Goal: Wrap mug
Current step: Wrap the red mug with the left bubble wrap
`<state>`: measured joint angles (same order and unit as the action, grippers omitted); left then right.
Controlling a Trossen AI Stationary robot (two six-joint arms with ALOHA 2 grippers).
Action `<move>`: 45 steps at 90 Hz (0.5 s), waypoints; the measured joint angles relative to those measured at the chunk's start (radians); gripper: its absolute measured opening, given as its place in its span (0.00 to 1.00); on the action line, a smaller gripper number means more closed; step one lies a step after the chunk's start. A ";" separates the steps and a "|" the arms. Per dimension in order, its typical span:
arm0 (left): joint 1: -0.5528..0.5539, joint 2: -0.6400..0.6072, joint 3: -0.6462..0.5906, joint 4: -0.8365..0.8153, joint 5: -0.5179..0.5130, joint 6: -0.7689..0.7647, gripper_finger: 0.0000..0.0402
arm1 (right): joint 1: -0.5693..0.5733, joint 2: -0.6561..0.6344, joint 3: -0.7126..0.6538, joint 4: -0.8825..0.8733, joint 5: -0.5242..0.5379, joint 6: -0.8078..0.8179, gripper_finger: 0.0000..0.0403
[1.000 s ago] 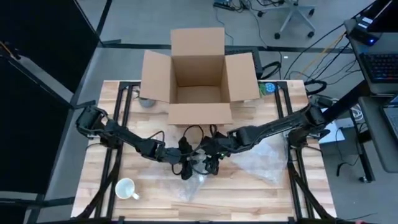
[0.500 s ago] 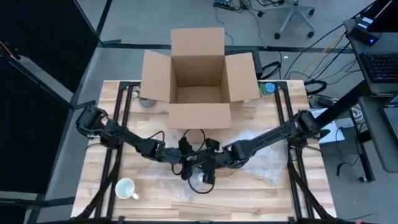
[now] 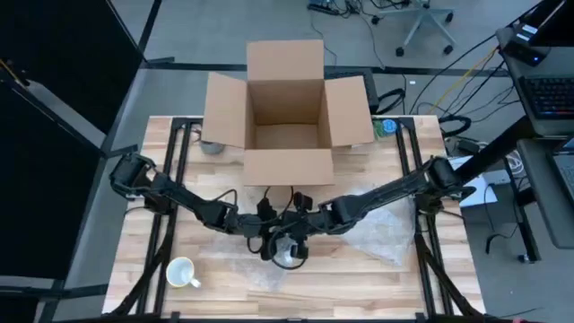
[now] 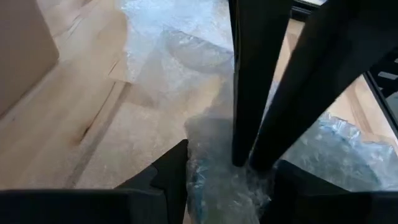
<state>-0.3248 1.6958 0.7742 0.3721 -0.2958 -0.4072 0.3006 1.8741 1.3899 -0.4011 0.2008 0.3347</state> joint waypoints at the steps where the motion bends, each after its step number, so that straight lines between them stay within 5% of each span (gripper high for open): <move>1: 0.000 0.000 0.000 0.000 0.002 0.000 0.32 | 0.000 0.002 0.000 -0.001 0.001 0.002 0.01; 45: 0.001 -0.152 -0.001 -0.060 0.046 0.006 0.32 | 0.004 0.028 -0.007 -0.072 -0.035 0.025 0.00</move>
<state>-0.3237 1.5436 0.7734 0.3118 -0.2499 -0.4011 0.3050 1.9024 1.3827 -0.4733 0.1654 0.3593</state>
